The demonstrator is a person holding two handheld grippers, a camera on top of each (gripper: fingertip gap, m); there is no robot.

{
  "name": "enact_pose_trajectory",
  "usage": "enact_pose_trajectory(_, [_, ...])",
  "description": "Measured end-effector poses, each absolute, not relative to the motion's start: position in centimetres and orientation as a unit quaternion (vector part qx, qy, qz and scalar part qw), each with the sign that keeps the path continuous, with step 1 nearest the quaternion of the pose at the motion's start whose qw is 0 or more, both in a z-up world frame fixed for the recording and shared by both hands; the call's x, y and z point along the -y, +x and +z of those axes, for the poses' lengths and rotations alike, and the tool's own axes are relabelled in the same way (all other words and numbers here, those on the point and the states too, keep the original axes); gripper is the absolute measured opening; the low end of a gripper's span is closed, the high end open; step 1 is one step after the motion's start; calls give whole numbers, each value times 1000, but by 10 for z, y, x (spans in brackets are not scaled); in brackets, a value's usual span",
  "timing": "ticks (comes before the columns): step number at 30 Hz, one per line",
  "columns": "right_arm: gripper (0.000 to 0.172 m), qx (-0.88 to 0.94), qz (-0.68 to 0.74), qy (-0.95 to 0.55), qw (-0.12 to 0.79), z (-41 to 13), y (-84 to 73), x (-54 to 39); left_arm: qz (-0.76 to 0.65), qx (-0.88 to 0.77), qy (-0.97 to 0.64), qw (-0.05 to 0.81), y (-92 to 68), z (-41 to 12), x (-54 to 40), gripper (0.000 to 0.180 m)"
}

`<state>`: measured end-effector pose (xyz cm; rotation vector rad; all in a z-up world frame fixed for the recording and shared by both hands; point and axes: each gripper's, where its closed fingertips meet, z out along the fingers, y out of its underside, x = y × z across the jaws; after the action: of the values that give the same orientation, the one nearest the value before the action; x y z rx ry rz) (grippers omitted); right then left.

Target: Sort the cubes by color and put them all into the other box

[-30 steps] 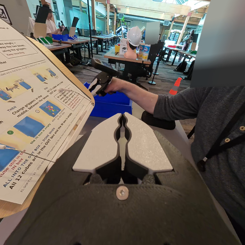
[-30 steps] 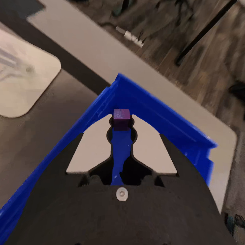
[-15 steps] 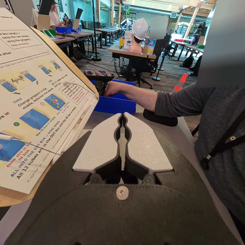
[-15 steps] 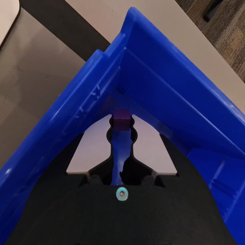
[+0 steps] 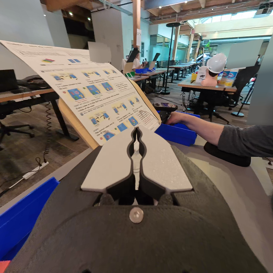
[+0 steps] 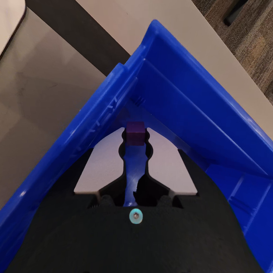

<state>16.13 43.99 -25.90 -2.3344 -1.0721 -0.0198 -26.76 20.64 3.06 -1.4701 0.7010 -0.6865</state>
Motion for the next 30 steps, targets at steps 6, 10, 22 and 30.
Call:
enact_pose_trajectory(6, [23,402,-5,-869,287,-257,158,-439,-281,-295,-649,642,-280,32,-206,0])
enact_pose_trajectory(10, [24,403,-4,-870,283,-257,160,-438,-277,-302,-651,639,-276,31,-206,0])
enact_pose_trajectory(22, [62,387,-45,-897,209,-254,212,-417,-249,-293,-700,602,-279,6,-221,8])
enact_pose_trajectory(30, [45,358,-36,-882,305,-194,206,-421,-126,-288,-820,478,-324,-86,-254,34])
